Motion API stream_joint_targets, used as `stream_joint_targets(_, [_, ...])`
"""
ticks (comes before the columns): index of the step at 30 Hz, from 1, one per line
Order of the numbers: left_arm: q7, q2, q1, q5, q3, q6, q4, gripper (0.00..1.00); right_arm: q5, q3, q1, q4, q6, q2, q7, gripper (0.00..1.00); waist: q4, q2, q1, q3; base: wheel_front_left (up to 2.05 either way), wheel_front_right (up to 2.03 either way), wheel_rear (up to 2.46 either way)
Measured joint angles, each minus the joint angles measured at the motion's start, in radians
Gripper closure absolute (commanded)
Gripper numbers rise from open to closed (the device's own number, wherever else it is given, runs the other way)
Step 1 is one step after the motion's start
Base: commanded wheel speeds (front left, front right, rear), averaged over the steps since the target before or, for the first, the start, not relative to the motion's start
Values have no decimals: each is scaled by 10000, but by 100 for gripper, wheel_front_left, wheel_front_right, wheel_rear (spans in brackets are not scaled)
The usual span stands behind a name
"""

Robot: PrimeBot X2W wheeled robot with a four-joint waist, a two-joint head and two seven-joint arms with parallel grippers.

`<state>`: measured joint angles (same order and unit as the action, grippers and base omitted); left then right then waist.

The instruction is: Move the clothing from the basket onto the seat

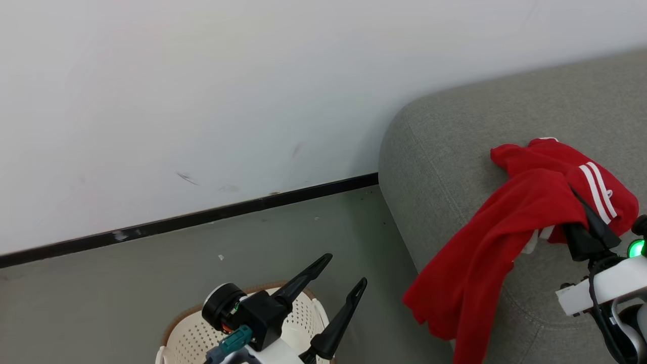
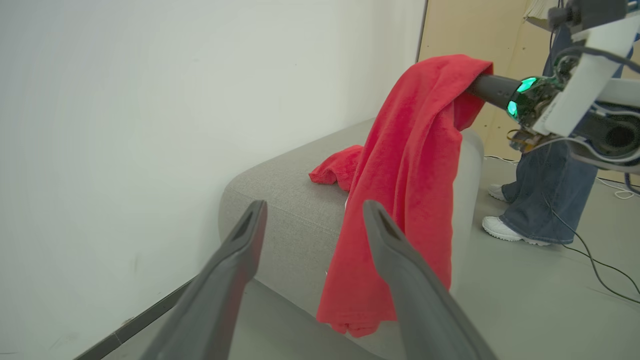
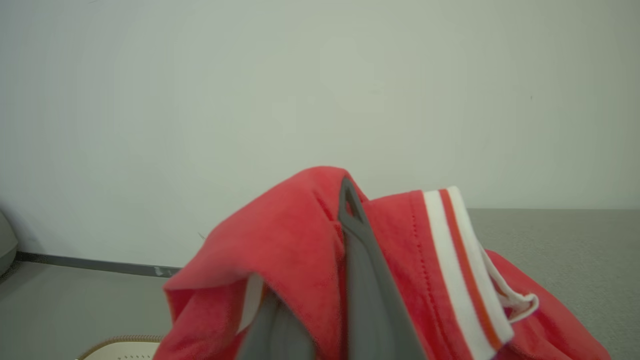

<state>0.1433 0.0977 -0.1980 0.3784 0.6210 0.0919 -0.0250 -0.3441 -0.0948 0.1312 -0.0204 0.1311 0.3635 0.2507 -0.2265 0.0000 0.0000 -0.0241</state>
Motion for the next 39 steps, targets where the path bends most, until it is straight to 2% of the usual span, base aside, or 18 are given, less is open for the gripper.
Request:
stream_joint_targets(7, [0,10,0,-2,-86,-61,171,0,-362,-199,961,186,0,15,-121,100,-219,0,0,233,0,0,0])
stream_joint_targets(12, [-12,48,0,-23,-194,-163,357,0,-548,221,2415,234,0,132,-376,100,-308,0,0,500,0,0,0])
stream_joint_targets(17, [-33,142,-2,-132,-291,-278,635,0,-857,1053,3693,35,0,228,-802,100,-361,0,0,822,0,0,0])
stream_joint_targets(23, [-196,293,-29,-221,-314,-372,943,0,-1035,2190,5026,-556,0,663,-1254,100,-390,0,0,1189,0,0,0])
stream_joint_targets(25, [-276,341,-96,-405,-316,-380,1106,0,-961,2731,5692,-917,0,1003,-1501,100,-397,0,0,1424,0,0,0])
stream_joint_targets(33, [-500,431,-376,-660,-297,-458,1624,0,-746,3684,6645,-2127,0,1685,-1910,100,-370,0,0,2076,0,0,0])
stream_joint_targets(39, [-796,575,-583,-811,-280,-495,1937,0,-408,4061,6796,-2953,-2,2027,-1979,100,-301,0,0,2575,0,0,0])
